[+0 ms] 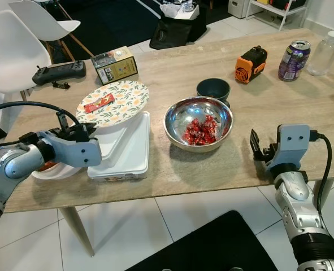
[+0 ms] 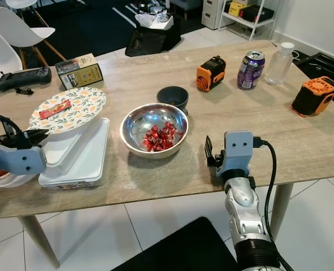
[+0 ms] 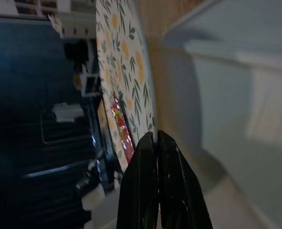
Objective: Restocking fridge
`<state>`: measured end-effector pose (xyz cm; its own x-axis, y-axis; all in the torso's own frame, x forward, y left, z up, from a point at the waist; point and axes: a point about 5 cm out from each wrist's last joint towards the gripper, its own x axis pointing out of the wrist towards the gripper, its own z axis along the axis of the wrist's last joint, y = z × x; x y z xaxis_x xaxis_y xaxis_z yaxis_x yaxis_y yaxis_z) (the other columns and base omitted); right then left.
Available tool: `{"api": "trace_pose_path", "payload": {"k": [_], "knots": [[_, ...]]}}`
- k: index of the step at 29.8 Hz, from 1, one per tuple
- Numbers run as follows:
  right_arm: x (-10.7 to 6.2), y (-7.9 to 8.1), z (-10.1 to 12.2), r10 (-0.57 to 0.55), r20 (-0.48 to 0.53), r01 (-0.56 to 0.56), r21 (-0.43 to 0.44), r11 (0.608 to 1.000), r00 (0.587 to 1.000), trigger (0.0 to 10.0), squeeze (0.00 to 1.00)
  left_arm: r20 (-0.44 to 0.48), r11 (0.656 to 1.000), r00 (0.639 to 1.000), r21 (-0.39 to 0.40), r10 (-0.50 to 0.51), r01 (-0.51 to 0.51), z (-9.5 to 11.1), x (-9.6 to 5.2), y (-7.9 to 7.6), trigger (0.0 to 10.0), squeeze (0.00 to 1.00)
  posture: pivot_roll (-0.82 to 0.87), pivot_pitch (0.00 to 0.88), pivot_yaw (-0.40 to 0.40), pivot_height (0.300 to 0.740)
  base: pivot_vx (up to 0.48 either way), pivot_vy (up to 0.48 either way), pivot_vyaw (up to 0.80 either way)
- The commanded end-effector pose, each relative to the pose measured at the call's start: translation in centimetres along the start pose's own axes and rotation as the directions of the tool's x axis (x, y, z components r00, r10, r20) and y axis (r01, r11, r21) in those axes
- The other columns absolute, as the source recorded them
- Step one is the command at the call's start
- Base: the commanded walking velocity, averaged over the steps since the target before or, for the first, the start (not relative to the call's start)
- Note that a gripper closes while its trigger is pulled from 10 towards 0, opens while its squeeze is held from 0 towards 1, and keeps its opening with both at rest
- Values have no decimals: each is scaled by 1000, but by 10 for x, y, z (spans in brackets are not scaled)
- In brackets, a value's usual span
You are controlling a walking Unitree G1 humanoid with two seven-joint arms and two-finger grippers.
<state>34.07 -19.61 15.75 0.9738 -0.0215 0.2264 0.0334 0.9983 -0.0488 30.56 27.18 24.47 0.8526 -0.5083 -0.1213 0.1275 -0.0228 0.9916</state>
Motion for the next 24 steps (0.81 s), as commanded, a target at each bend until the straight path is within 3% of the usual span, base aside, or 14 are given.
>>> {"api": "trace_pose_path", "payload": {"k": [1, 4, 9, 11, 14, 15, 20, 24], "knots": [[4, 3, 9, 9, 30, -10, 45, 999, 1000, 10000, 0, 65, 997, 998, 70, 17, -22, 11, 1, 11, 10000, 0, 88, 188, 70, 737, 0, 0, 0], [15, 4, 34, 30, 100, -45, 147, 988, 995, 10000, 0, 163, 985, 987, 172, 6, -34, 28, 6, 28, 10000, 0, 91, 183, 69, 737, 0, 0, 0], [20, 9, 52, 86, 136, -117, 238, 964, 987, 10000, 0, 205, 971, 978, 222, 37, -83, 36, 14, 39, 10000, 0, 86, 176, 69, 737, 0, 0, 0], [21, 12, 59, 119, 151, -159, 288, 944, 981, 10000, 0, 221, 969, 974, 229, 40, -92, 38, 16, 42, 10000, 0, 86, 176, 69, 737, 0, 0, 0], [22, 24, 86, 237, 224, -307, 363, 880, 945, 10000, 0, 262, 963, 965, 251, 29, -98, 46, 23, 44, 10000, 0, 75, 165, 65, 737, 0, 0, 0], [22, 24, 86, 237, 224, -307, 363, 880, 945, 10000, 0, 262, 963, 965, 251, 29, -98, 46, 23, 44, 10000, 0, 75, 165, 65, 737, 0, 0, 0], [21, 37, 128, 367, 357, -497, 407, 767, 859, 10000, 0, 301, 963, 953, 245, 33, -110, 53, 32, 45, 10000, 0, 65, 159, 65, 737, 0, 0, 0], [19, 33, 137, 377, 382, -519, 399, 756, 844, 10000, 0, 316, 962, 947, 239, 50, -131, 56, 33, 47, 10000, 0, 60, 158, 62, 737, 0, 0, 0]]}}
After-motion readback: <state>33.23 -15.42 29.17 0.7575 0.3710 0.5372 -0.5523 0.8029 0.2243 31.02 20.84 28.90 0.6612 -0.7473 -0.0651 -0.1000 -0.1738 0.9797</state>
